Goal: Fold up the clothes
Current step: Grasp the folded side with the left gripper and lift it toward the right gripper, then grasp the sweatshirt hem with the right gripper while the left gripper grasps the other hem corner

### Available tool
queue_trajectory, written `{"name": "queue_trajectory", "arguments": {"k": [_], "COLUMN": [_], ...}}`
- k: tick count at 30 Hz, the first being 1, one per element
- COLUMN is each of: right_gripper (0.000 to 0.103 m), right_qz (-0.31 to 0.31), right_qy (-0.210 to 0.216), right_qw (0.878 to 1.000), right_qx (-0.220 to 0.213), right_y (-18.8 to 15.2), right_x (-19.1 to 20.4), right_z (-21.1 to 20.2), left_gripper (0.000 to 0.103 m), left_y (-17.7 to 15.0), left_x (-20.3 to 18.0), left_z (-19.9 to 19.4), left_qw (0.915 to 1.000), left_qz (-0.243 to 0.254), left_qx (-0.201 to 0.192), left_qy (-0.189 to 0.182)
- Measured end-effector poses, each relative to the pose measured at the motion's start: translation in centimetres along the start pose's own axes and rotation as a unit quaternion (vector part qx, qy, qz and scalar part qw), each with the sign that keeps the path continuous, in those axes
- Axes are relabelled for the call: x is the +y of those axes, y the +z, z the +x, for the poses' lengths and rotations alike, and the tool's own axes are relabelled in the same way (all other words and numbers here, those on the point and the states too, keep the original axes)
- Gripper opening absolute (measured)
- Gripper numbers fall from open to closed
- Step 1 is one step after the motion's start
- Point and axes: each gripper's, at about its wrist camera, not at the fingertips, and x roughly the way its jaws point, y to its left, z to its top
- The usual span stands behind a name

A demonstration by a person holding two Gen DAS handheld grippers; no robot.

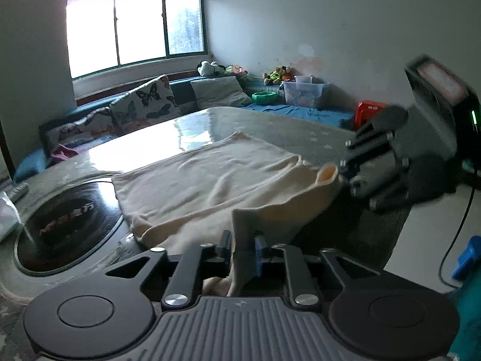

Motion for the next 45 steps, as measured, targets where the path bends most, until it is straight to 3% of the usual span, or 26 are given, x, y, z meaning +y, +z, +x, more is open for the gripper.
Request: {"name": "queue_trajectory", "arguments": {"k": [7,15,22,30,40,45], "right_gripper": [0.011,0.011,0.01,0.009,0.009,0.009], "right_qz": [0.082,0.094,0.1,0.088,0.046,0.059], "right_qy": [0.02,0.014,0.007,0.014,0.073,0.081], "right_qw": [0.996,0.996,0.995,0.996,0.996,0.995], "right_qx": [0.004,0.002,-0.007,-0.029,-0.029,-0.022], "right_y": [1.3,1.8,1.7,1.8,1.9,2.5], "right_x": [-2.7,-2.8,-2.5,-2.0,1.7,1.5], "right_z": [0.1,0.0,-0.2,-2.5,-9.0,-9.4], "left_gripper": [0.036,0.036,0.012,0.009,0.009,0.009], "left_y": [-1.6,-2.6,-2.9,-1.6,-0.8,0.2], "left_x": [-0.5,-0.7,-0.3,0.8,0.2,1.7], "left_z": [-0.7,-0.4,-0.3,-3.2,-10.1,-9.0], "left_qw": [0.9997,0.9977,0.9969,0.9992,0.9987,0.9973], "left_qz": [0.019,0.059,0.073,0.019,-0.031,-0.057], "left_qx": [0.0,0.001,-0.003,-0.033,-0.035,-0.039], "left_qy": [0.014,0.032,0.03,0.015,-0.022,-0.024]}}
